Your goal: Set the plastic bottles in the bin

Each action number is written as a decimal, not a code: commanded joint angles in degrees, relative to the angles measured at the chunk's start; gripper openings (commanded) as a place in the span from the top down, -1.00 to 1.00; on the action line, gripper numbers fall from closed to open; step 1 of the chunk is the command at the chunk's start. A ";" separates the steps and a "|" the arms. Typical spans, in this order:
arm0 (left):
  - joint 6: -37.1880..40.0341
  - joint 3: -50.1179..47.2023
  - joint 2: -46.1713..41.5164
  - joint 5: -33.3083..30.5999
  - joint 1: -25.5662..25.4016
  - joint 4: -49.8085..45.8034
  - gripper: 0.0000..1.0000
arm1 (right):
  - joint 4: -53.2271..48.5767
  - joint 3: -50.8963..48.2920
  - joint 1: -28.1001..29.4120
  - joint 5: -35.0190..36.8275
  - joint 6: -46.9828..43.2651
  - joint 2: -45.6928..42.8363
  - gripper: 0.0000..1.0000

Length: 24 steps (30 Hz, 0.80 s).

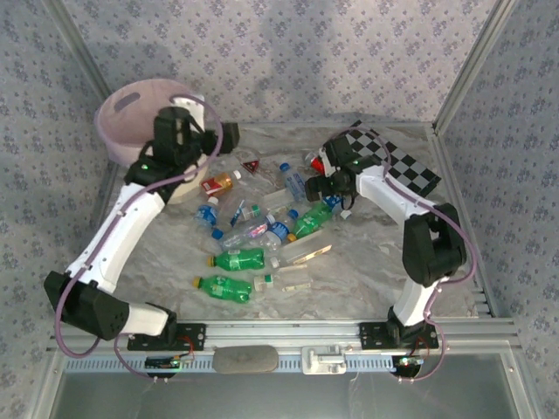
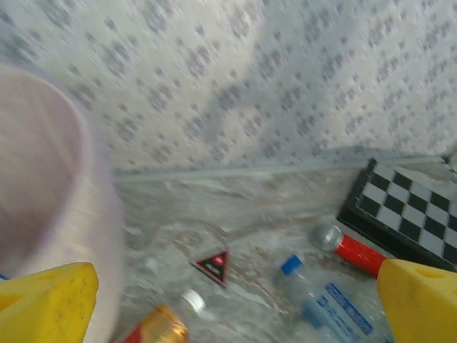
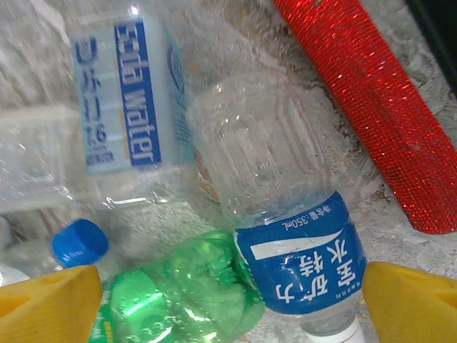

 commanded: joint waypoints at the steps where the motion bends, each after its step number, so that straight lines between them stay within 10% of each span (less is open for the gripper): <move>1: -7.01 -6.18 0.07 0.45 -2.98 7.89 -0.99 | -5.47 4.79 -0.89 -1.39 -6.13 3.50 -0.84; 24: -25.82 -22.46 11.53 6.58 -10.29 19.72 -1.00 | -10.59 17.11 -1.18 5.10 -13.21 18.84 -0.61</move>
